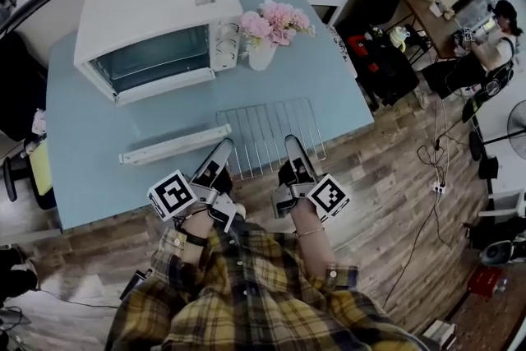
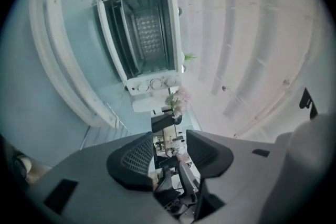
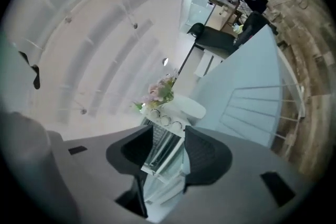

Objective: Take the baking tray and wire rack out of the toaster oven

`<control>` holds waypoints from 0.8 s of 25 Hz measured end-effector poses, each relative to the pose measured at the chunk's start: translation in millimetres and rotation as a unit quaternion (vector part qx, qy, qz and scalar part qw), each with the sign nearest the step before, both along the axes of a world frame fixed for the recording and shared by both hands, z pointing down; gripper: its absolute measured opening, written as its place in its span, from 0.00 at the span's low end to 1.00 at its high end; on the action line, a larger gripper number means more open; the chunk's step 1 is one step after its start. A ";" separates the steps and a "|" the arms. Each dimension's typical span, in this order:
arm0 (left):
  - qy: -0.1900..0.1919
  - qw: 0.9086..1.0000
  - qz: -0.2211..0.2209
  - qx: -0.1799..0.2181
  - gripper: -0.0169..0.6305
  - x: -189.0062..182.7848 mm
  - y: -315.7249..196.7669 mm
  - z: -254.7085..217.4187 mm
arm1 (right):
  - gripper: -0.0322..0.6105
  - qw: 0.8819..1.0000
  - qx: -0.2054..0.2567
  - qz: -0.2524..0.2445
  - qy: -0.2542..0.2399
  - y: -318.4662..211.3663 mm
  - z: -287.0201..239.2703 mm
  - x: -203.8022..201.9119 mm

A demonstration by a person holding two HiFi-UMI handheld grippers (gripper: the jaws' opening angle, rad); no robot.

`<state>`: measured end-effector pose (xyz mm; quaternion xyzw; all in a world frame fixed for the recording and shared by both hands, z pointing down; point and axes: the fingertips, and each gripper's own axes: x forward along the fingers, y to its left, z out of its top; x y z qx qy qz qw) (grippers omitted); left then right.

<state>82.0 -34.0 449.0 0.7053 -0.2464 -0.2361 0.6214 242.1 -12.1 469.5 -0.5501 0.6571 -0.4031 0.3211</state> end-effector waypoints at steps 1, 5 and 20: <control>0.001 1.000 -0.014 0.007 0.32 -11.6 -6.1 -5.7 | 0.32 1.000 0.010 -0.014 0.000 -8.7 -6.9 -9.2; -0.012 0.996 -0.079 0.026 0.32 -66.8 -30.3 -19.2 | 0.37 0.997 0.030 -0.069 -0.024 -48.3 -23.9 -56.8; -0.028 0.977 -0.208 0.032 0.41 -225.8 -175.2 -16.2 | 0.42 0.979 -0.011 -0.177 -0.099 -215.4 -12.3 -231.4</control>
